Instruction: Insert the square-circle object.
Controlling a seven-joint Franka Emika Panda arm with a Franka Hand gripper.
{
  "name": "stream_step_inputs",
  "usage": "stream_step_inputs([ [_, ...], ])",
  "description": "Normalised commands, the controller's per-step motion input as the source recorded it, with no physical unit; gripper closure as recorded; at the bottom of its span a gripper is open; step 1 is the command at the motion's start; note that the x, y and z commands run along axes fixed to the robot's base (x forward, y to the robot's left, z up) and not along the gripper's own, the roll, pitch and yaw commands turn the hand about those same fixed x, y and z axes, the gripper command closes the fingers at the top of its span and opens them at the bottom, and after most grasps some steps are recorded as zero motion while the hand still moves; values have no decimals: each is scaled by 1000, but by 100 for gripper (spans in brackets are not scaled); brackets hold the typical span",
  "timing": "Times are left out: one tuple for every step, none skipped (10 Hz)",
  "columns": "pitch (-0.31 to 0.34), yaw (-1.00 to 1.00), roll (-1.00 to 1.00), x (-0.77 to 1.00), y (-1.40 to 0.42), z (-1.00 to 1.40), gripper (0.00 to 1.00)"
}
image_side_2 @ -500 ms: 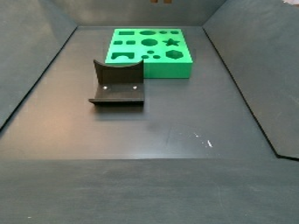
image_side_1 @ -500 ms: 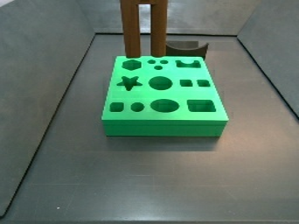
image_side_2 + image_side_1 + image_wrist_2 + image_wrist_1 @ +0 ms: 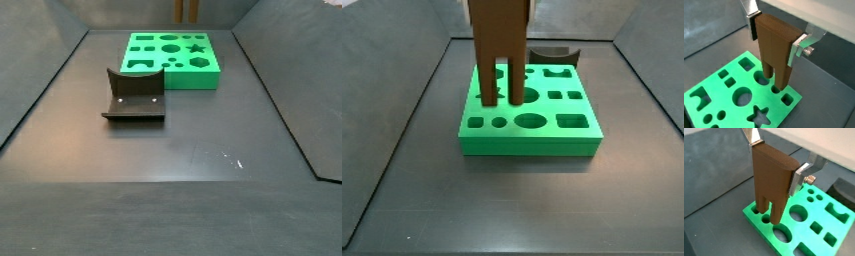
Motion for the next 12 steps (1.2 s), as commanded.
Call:
stream_step_inputs([
  [-61,0,-16,-294,169,-500,100],
  [-74,0,10,-309,11,-531,100],
  [-20,0,0,-229,-34,-320,100],
  [0,17,0,0,-157,-66,100],
  [13,0,0,0,-86,-14,100],
  [11,0,10,0,0,-86,100],
  [9,0,73,0,0,-163,100],
  [23,-60,121,0,37,-214,100],
  [0,-137,97,-14,0,-203,100],
  [16,-191,160,-57,0,-151,100],
  [56,-157,267,-43,0,-37,100],
  [119,-134,460,0,-26,0,100],
])
